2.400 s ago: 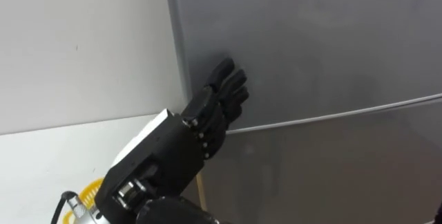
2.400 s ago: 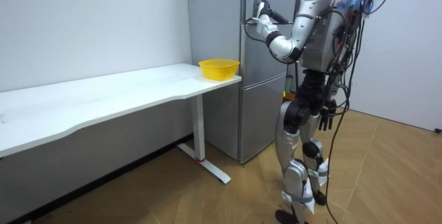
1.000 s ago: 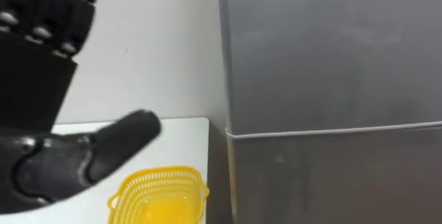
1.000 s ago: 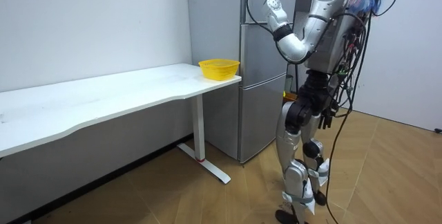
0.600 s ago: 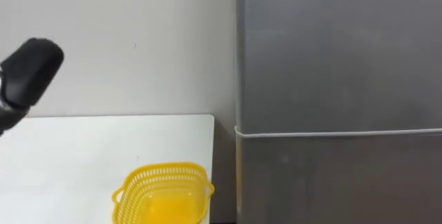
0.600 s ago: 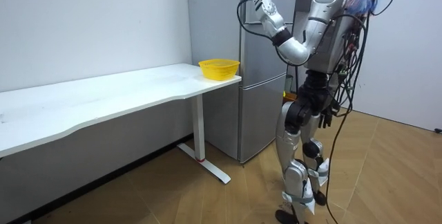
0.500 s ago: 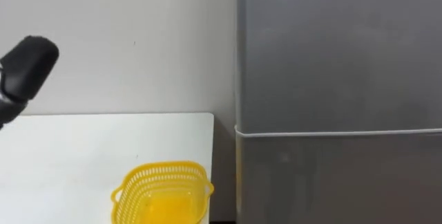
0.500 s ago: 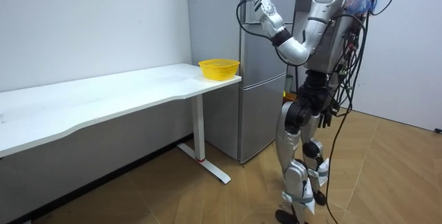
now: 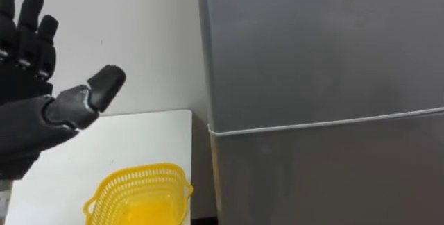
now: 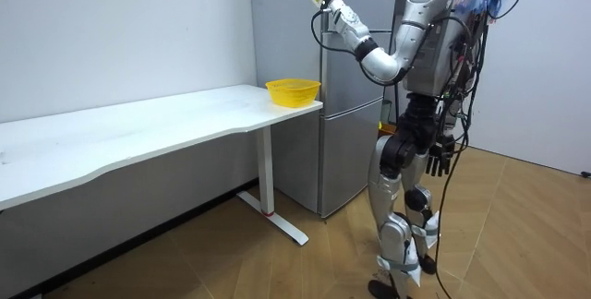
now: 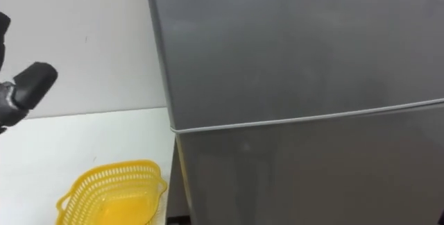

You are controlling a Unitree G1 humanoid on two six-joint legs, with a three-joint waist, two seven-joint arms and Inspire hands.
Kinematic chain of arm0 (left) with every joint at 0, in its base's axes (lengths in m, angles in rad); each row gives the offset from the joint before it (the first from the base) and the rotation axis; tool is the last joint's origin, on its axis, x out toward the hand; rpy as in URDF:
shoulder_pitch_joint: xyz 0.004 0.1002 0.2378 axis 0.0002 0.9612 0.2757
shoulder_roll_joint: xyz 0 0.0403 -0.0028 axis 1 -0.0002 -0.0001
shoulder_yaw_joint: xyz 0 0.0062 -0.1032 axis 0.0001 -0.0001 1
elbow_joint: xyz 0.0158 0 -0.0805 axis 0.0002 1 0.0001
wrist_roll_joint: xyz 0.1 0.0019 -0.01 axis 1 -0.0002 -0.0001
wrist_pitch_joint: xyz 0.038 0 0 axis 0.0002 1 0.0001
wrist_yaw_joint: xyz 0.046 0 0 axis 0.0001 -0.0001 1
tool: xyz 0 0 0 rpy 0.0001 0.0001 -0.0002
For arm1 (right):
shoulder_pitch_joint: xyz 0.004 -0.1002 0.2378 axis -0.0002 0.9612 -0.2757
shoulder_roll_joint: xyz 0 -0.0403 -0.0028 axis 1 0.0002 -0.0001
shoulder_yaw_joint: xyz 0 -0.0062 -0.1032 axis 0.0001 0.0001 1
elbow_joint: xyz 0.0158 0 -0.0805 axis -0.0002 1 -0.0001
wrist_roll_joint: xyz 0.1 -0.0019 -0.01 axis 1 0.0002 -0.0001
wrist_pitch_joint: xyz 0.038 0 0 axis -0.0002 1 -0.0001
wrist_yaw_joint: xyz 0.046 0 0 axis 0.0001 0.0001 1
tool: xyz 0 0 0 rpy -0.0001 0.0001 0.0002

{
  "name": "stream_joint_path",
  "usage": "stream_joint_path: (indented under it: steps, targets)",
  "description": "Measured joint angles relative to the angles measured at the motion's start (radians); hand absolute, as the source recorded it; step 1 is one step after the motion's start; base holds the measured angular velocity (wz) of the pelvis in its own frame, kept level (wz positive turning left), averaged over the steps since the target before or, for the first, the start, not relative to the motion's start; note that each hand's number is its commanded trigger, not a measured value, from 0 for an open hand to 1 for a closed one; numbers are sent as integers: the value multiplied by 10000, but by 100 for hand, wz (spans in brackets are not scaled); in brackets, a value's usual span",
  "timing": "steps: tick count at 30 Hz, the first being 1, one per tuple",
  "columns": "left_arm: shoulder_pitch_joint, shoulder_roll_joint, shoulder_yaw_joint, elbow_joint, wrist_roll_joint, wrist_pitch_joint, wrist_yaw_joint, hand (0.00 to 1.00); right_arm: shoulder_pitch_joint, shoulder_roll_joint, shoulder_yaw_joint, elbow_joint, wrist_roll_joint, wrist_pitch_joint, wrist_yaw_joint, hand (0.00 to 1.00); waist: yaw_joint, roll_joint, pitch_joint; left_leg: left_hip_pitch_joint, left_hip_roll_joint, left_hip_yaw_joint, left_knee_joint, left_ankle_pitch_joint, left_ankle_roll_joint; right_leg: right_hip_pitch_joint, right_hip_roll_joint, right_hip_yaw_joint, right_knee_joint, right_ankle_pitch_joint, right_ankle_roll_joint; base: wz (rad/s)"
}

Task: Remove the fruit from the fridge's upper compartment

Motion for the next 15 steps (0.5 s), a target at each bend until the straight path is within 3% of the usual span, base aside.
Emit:
stream_joint_path:
  steps: [4,15]
  targets:
    - [-10,22,-388,508,190,271,-52,0,-133,-2,6,-28,-97,104,206,0,-130,-21,15,5,0,15,4,0,1,-1,7,88,12,0,1,0]
    - [-19,55,-473,1177,178,967,-149,0,-321,-4,-3,-9,-94,425,484,0,-315,-15,16,-13,0,75,10,1,1,-26,10,61,-14,-3,3,0]
